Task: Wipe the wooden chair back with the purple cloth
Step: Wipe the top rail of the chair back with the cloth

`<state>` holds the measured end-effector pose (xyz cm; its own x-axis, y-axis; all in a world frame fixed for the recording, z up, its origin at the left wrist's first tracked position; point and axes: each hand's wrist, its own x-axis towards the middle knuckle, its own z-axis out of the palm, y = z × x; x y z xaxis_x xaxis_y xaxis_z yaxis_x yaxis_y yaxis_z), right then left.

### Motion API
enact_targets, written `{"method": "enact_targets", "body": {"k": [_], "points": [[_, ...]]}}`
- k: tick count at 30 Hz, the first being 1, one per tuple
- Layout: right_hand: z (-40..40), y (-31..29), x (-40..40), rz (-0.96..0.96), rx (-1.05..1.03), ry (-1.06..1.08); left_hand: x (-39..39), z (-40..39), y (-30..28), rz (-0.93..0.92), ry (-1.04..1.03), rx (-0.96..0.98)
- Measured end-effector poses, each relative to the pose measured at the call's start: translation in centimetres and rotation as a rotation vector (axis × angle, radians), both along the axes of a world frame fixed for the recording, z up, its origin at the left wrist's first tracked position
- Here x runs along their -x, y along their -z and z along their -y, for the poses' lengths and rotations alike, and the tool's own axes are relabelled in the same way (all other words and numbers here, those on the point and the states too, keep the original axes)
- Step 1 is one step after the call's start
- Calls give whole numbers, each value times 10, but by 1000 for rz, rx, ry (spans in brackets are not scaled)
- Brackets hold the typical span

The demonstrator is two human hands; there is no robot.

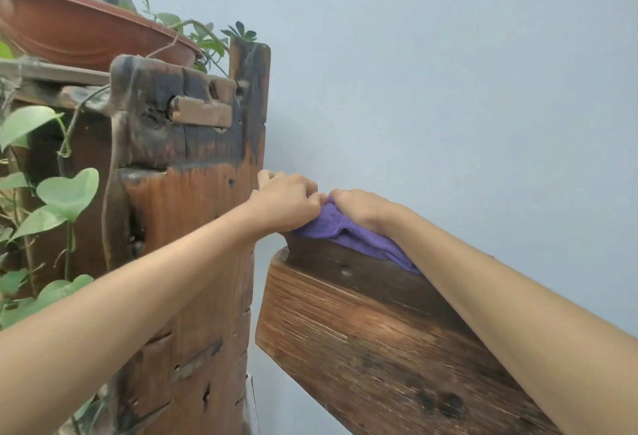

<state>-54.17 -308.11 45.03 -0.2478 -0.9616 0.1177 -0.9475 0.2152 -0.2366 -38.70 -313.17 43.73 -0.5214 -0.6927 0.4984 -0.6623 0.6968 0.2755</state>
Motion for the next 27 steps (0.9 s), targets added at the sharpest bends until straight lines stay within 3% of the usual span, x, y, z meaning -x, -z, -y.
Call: {"method": "enact_targets", "body": {"k": [5,11,16,18,21,27], "points": [[29,-7,-26,-71,1,-74,-32,11,-8,35,-42,-52],[25,-13,-67,-112,46,-260,-75,6,9,17,-59,-275],[-12,15,-125,-551,146,-455,-123,-25,47,74,19,-411],[-23,36,-129,-449,210,-576,-145,-35,47,32,48,-396],[-46,54,-129,2,359,-641,-171,-54,38,-16,68,-290],[-102,69,-125,439,537,-437,-170,-111,35,-73,128,-119]]}}
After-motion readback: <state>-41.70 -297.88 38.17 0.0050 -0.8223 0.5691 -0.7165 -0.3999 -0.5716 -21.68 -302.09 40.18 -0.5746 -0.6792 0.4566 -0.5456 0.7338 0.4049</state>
